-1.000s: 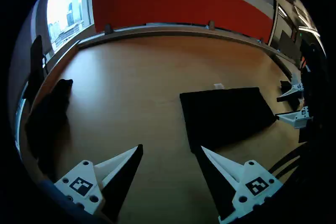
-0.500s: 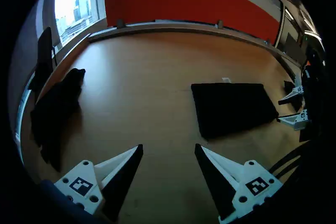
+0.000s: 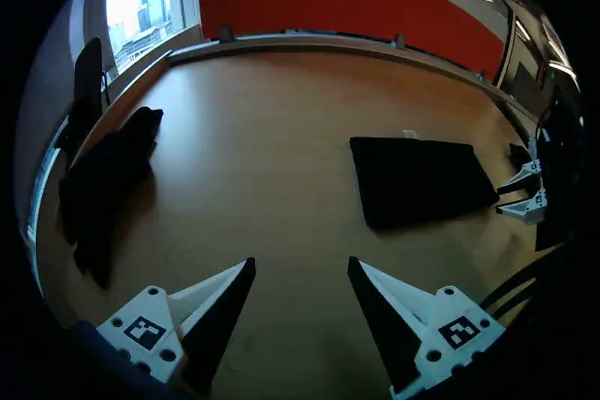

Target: Fold towel

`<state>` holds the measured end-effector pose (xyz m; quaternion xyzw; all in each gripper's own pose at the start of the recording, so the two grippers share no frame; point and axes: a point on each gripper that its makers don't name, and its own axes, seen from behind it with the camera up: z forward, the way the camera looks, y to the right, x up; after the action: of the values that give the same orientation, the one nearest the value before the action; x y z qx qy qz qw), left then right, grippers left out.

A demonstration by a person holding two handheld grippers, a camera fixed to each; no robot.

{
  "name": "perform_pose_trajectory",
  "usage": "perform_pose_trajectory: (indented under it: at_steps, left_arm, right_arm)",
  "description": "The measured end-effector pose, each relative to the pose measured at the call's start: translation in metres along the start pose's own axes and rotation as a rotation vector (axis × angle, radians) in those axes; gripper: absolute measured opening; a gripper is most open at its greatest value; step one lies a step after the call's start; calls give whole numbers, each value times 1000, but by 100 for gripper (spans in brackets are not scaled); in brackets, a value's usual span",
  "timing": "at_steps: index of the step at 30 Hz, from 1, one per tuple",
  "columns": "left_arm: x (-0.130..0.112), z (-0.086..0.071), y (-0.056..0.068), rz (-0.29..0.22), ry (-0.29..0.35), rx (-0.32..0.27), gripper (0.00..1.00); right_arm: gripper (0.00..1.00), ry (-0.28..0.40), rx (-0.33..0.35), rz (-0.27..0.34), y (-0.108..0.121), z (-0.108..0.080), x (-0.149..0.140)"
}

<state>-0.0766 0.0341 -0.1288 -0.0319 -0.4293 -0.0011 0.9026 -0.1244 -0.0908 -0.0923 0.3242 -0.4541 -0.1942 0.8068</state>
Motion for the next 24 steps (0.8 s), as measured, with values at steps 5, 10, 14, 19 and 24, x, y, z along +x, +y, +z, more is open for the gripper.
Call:
perform_pose_trajectory:
  at_steps: [5, 10, 14, 19, 24]
  left_arm:
    - [-1, -2, -3, 2, 1, 5, 91]
    - [-3, -3, -3, -2, 0, 5, 91]
    - [-4, -4, -3, -4, 0, 6, 91]
    - [-5, -4, -4, -2, -2, 9, 91]
    - [-7, -5, -4, -3, -5, 11, 91]
  right_arm:
    - [44, -10, 21, -5, 0, 1, -2]
    - [41, -14, 35, -7, 0, 3, -2]
    - [29, -13, 45, -9, -1, 4, -1]
    - [19, -3, 50, -11, -2, 3, 2]
    - [7, 2, 48, -11, -1, 0, 4]
